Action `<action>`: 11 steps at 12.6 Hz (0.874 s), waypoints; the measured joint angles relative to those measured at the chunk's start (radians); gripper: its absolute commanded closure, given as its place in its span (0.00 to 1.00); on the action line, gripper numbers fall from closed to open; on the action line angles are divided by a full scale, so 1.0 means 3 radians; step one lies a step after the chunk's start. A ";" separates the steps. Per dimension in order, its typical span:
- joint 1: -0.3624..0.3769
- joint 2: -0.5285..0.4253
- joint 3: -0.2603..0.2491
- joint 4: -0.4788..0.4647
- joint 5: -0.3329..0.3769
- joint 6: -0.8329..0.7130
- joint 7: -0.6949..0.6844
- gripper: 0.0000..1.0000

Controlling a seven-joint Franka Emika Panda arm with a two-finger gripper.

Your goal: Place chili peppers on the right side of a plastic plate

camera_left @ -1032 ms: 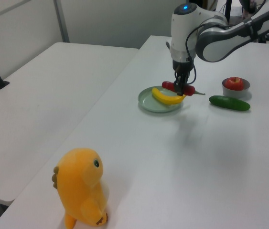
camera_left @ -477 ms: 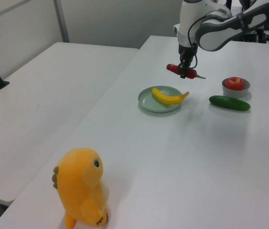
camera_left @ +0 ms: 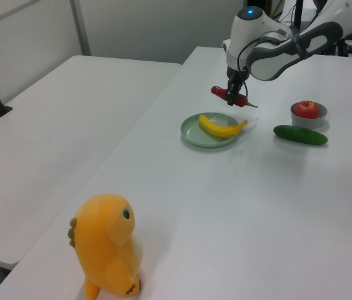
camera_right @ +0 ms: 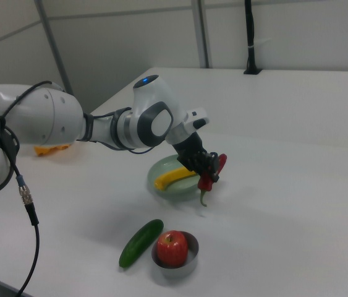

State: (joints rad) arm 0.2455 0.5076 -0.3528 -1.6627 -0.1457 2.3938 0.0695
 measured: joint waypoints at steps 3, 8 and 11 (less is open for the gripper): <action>-0.0029 0.0119 0.0000 0.0141 0.0021 0.0000 0.0000 0.39; -0.0025 0.0150 0.0007 0.0162 0.0039 0.0000 0.0004 0.22; -0.0026 0.0147 0.0008 0.0185 0.0056 0.0000 0.0007 0.00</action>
State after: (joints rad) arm 0.2376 0.5517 -0.3505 -1.6072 -0.1290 2.3938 0.0715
